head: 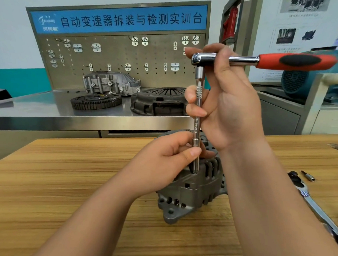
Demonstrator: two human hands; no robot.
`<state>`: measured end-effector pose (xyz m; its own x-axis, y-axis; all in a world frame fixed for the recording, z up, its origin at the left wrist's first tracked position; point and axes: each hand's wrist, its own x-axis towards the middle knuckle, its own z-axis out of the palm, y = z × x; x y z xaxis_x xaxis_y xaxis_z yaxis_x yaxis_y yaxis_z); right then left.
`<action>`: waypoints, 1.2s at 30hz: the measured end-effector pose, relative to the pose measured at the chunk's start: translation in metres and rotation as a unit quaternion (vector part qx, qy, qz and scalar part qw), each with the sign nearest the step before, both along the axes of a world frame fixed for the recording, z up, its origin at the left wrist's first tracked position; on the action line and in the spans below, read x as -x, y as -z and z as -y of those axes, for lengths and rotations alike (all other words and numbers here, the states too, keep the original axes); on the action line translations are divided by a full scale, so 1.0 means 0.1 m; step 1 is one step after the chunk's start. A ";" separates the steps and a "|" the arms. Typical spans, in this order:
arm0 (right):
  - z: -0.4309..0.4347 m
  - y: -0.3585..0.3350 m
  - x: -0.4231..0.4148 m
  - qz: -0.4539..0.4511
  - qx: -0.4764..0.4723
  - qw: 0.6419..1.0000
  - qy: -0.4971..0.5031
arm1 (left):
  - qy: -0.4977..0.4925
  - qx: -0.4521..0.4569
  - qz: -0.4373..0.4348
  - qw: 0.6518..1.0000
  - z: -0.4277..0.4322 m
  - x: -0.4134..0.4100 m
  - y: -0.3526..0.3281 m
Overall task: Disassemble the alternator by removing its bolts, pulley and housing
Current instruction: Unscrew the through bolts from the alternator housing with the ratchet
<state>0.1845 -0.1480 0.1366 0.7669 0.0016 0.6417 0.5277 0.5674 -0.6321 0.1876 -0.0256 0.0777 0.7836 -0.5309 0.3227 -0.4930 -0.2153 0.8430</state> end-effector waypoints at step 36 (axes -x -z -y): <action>0.00 -0.03 0.12 -0.056 -0.009 0.997 -0.060 | 0.016 0.034 0.020 0.999 0.06 0.05 0.02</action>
